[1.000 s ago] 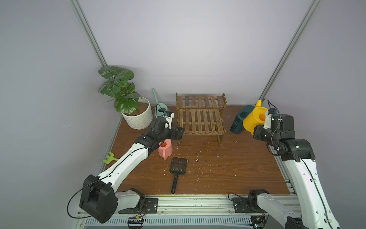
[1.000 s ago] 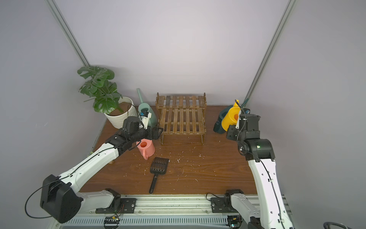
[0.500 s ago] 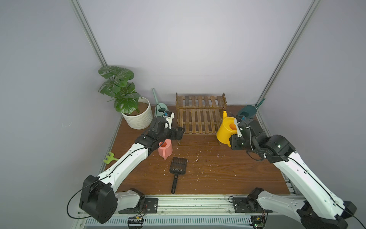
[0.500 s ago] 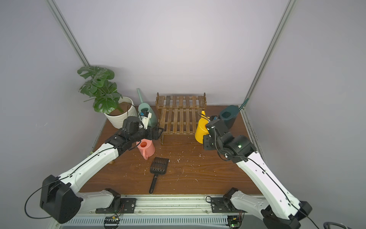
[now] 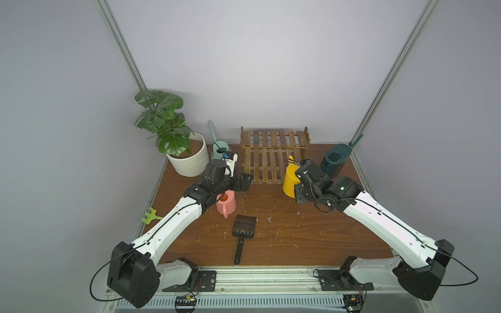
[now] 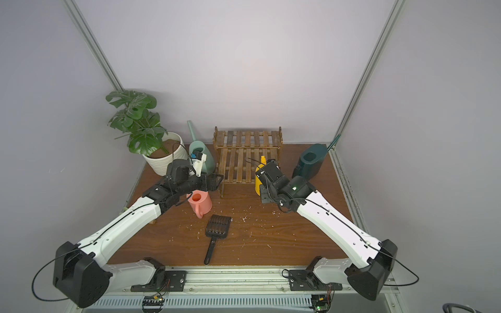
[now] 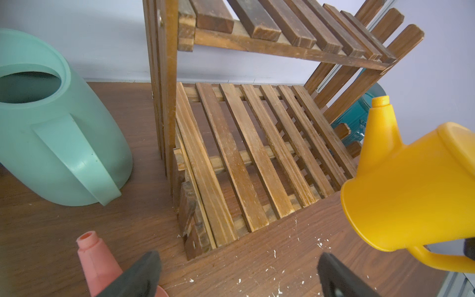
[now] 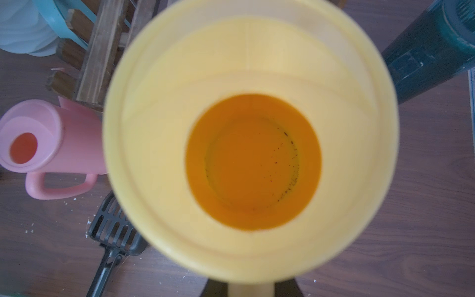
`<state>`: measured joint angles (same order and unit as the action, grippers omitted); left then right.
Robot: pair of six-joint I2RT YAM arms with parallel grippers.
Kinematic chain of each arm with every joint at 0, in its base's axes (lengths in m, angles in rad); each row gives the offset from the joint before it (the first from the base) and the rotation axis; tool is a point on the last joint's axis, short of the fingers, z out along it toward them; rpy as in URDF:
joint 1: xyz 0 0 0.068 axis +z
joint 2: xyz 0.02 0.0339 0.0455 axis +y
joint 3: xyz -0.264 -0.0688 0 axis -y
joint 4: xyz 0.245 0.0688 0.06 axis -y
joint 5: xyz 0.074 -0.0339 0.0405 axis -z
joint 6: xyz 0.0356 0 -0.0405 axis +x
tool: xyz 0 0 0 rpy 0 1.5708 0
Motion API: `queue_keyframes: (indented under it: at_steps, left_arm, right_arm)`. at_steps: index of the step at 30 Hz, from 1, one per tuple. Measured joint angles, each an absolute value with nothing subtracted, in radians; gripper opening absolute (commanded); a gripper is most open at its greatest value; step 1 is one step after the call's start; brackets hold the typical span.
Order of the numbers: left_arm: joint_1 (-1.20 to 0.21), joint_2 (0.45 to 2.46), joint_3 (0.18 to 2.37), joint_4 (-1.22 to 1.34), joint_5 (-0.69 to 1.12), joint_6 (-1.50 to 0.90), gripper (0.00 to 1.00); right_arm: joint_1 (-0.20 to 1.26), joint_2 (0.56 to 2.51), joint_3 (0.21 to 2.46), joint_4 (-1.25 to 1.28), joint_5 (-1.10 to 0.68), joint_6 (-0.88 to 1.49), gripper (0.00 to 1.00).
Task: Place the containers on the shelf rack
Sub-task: 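Place the container on the shelf.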
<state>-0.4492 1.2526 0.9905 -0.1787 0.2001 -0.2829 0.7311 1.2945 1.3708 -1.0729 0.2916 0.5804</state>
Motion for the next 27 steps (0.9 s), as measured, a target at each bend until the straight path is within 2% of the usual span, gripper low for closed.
queue_keyframes:
  at_steps: [27]
  left_arm:
    - [-0.449, 1.252, 0.98, -0.179, 0.2, -0.283, 0.98]
  right_arm:
    - [0.716, 1.412, 1.451, -1.031, 0.33, 0.56, 0.09]
